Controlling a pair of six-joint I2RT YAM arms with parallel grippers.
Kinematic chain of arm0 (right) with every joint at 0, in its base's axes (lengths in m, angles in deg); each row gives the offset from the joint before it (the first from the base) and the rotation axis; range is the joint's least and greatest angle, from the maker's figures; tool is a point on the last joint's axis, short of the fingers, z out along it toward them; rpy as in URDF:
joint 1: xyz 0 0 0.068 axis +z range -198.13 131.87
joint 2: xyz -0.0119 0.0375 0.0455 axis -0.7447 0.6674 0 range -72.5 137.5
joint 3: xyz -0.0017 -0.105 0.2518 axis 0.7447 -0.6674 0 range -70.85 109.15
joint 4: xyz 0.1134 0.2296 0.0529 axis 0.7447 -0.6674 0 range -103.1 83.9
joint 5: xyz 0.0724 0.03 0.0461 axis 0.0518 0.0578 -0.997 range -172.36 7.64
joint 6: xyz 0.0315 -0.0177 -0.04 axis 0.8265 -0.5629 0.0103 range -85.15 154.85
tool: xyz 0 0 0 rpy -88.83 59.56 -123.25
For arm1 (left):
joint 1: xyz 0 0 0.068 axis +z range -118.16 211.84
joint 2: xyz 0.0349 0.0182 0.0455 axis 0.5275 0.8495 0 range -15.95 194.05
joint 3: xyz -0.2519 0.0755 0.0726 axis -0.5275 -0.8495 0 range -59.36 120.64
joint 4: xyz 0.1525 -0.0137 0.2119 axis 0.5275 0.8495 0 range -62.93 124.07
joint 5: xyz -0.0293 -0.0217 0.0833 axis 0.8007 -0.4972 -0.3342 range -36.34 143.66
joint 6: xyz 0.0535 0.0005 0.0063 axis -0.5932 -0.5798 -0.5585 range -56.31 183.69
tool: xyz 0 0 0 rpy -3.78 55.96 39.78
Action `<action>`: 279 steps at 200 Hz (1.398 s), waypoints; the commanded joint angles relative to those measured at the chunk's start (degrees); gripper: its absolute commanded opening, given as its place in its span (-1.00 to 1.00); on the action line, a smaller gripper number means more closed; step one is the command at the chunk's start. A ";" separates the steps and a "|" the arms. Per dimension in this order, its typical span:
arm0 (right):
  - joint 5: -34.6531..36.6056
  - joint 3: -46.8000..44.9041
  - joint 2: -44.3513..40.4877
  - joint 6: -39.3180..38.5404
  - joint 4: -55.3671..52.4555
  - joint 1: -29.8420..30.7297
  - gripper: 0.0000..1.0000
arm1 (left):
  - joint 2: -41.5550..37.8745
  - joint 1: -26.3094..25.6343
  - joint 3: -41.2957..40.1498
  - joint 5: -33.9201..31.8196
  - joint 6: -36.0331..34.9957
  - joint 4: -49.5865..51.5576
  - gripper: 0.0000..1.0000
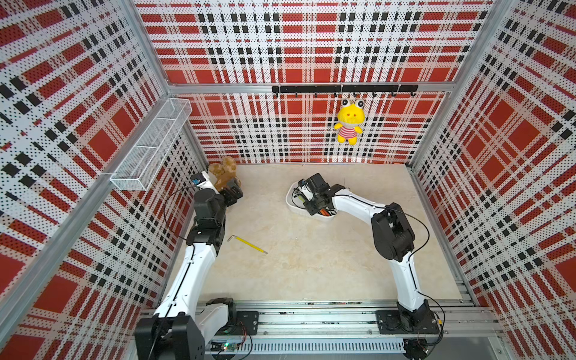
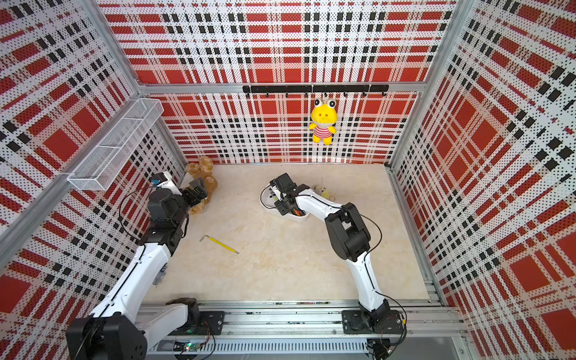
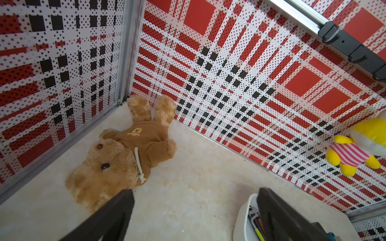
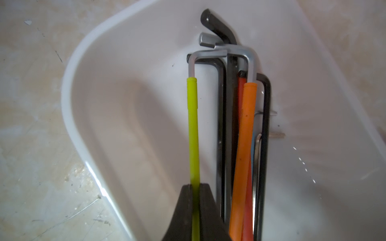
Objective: Put the hex key on the desktop into the storage box
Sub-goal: Place the Allen key in the storage box.
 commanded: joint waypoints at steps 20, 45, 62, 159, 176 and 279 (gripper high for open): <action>-0.35 0.74 2.05 0.12 0.13 -0.53 -1.00 | -0.39 0.76 -0.01 0.76 -0.05 -1.35 0.99; -0.22 0.76 2.50 0.30 0.22 -0.53 -1.00 | -0.35 0.75 0.01 0.83 -0.05 -1.35 0.98; -0.05 0.68 2.50 0.25 0.26 -0.53 -1.00 | -0.36 0.80 -0.14 0.83 -0.05 -1.35 0.99; 1.83 -0.14 -4.04 1.06 0.52 -0.10 -0.35 | -0.69 0.75 -0.43 0.57 0.15 -1.44 0.98; 2.11 -0.42 -6.47 1.12 0.40 0.61 -0.32 | -0.70 0.76 -0.47 0.48 0.21 -1.44 0.98; -5.92 1.18 -3.90 5.52 3.93 20.09 -0.27 | -0.89 1.15 -1.15 -0.43 0.56 -2.23 0.99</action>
